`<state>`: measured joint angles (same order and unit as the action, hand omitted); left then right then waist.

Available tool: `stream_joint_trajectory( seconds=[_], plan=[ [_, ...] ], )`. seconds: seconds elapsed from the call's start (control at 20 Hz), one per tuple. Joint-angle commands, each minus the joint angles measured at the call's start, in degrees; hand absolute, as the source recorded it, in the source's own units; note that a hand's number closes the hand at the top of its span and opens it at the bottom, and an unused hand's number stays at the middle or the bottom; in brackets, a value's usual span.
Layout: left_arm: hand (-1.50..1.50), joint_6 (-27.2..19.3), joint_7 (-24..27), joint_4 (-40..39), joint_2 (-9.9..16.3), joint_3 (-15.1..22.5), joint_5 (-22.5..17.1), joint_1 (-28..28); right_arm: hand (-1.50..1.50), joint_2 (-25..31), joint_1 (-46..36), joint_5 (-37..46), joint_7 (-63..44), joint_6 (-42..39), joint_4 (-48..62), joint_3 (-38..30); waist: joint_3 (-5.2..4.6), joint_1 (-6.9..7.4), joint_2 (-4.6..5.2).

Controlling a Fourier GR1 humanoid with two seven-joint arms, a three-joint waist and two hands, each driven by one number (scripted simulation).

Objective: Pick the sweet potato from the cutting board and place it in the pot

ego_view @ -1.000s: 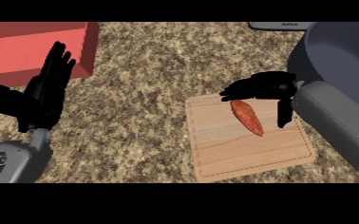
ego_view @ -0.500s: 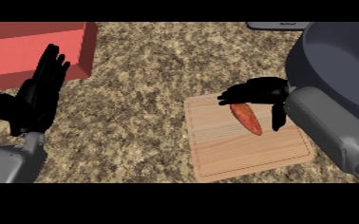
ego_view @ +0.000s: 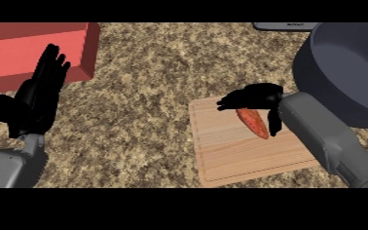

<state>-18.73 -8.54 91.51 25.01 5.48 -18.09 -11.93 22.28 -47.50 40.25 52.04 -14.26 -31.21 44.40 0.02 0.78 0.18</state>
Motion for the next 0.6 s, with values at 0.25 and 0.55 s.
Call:
stream_joint_trajectory(
  seconds=[0.25,0.55],
  plan=[
    [0.00,-1.2,-0.5,1.1,-3.1,0.9,3.0,1.5,1.50,-1.3,0.9,5.6,11.9,6.0,2.9,1.3,0.01,-0.09,-0.06],
    [0.00,1.6,-1.8,-2.1,-2.3,-2.1,2.7,-2.9,1.50,-2.7,1.0,7.0,14.6,8.0,7.0,-0.5,0.01,-0.12,0.10]
  ],
)
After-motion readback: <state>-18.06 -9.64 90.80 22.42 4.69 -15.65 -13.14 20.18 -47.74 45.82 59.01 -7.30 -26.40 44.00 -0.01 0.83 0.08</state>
